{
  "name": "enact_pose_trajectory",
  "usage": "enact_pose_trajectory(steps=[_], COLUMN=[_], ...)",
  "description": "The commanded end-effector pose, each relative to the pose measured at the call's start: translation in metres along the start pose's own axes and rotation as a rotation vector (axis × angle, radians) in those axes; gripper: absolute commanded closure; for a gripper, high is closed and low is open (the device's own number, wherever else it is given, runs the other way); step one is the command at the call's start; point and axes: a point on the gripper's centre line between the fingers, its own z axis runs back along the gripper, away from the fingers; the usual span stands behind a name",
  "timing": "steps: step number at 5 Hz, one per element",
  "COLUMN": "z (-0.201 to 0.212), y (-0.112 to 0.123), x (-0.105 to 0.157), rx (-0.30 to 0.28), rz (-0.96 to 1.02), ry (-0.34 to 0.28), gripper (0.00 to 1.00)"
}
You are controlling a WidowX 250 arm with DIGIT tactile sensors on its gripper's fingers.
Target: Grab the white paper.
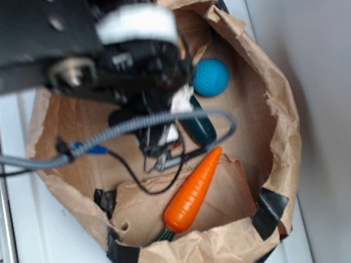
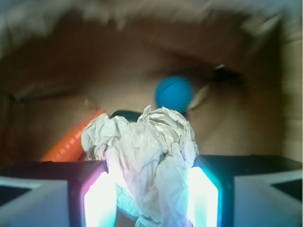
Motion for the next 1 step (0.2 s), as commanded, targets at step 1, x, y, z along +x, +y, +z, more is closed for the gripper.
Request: enact_pose_trajectory(steps=[1], z=[0.0391], y=[-0.0155], x=[0.0051], rx=[0.017], rz=[-0.006], ry=[-0.009], gripper=[1.0])
